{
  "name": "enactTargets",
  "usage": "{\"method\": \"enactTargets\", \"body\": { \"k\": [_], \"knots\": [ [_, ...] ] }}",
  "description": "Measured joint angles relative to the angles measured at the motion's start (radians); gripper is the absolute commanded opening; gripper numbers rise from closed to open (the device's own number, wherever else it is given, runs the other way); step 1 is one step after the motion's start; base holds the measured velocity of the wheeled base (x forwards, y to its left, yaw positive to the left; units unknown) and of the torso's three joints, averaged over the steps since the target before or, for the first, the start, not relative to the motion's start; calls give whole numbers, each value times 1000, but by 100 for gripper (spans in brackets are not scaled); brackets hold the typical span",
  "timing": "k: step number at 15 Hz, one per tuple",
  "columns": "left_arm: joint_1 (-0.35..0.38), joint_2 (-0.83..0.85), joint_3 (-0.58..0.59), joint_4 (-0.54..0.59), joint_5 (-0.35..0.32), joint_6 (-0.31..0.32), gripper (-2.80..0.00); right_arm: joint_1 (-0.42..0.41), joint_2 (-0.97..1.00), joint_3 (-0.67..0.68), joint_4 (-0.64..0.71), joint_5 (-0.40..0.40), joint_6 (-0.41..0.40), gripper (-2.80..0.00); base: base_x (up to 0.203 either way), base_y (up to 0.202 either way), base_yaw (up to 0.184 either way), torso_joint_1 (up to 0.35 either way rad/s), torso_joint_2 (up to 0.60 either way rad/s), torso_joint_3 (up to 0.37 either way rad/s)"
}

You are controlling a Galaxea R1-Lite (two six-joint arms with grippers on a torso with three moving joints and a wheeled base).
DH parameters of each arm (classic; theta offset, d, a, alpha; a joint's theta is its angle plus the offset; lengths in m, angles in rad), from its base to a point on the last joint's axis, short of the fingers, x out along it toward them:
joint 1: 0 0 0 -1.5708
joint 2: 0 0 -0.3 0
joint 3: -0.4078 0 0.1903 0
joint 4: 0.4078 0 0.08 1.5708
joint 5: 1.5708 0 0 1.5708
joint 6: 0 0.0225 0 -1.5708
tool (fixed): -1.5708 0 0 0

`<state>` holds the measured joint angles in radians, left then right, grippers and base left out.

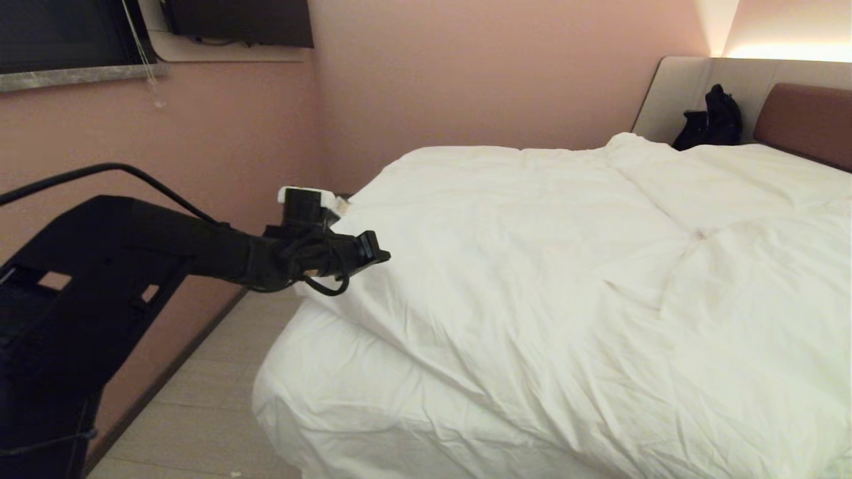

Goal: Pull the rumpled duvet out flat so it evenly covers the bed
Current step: Hold the folded corner of the quilt

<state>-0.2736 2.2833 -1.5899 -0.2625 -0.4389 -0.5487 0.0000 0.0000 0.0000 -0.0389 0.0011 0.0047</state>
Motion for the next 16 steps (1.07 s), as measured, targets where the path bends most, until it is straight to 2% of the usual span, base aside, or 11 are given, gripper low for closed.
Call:
{"method": "enactTargets", "body": {
  "k": [6, 7, 9, 16],
  "knots": [
    [-1, 70, -28, 0, 38, -5, -280, 0, 0, 0, 0, 0, 1, -280, 0, 0, 0, 0, 0, 0],
    [-1, 74, -29, 0, 47, -5, 0, 0, 0, 0, 0, 0, 0, -280, 0, 0, 0, 0, 0, 0],
    [-4, 77, -21, 0, 82, -2, 0, 0, 0, 0, -1, 0, 0, -280, 0, 0, 0, 0, 0, 0],
    [-8, 92, -23, -1, 87, 2, 0, 0, 0, 0, 0, 0, -1, -280, 0, 0, 0, 0, 0, 0]
  ]
}}
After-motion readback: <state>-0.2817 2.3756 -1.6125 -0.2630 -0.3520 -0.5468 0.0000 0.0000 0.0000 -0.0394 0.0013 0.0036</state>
